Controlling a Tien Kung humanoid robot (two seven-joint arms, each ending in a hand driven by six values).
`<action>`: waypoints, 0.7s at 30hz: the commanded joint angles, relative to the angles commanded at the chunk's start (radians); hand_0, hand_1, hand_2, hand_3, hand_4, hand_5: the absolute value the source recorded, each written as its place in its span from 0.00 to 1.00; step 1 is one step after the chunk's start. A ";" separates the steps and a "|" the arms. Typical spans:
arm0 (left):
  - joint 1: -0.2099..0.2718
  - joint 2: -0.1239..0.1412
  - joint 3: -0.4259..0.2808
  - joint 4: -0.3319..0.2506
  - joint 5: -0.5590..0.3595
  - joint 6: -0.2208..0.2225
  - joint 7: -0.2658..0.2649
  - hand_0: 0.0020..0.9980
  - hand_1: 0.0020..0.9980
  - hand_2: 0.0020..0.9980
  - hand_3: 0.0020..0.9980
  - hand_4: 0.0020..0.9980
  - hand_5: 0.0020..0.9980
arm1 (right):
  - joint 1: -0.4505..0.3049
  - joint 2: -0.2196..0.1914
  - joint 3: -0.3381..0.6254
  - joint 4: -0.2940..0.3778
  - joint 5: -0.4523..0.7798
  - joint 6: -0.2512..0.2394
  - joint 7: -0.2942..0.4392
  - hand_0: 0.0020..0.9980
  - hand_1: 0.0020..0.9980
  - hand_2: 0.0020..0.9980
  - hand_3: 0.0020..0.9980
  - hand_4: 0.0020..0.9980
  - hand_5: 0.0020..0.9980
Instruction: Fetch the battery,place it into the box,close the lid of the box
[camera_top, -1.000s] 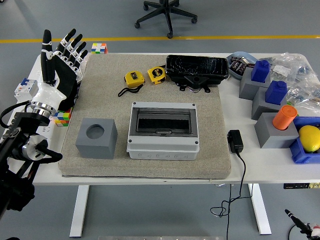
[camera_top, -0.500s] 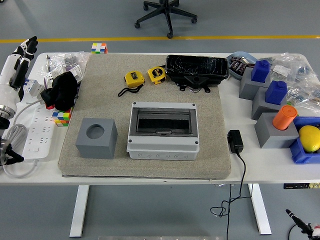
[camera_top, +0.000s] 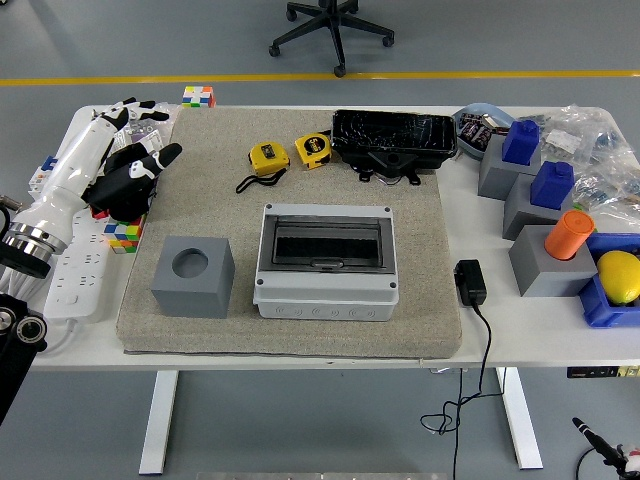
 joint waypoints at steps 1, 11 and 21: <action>0.000 0.004 0.016 -0.020 0.027 0.000 0.006 0.78 0.38 0.33 0.62 0.83 0.37 | 0.001 0.000 0.001 0.000 -0.001 -0.001 0.000 0.95 0.92 0.84 0.83 1.00 1.00; -0.002 0.053 0.058 -0.116 0.132 -0.170 0.086 0.23 0.02 0.08 0.66 0.49 0.00 | 0.002 -0.009 0.040 0.000 -0.033 -0.013 0.000 0.95 0.92 0.84 0.83 1.00 1.00; -0.032 0.140 0.202 -0.116 0.110 -0.229 0.163 0.18 0.00 0.07 0.70 0.39 0.00 | 0.008 -0.011 0.034 0.000 -0.023 -0.016 0.000 0.95 0.92 0.84 0.82 1.00 1.00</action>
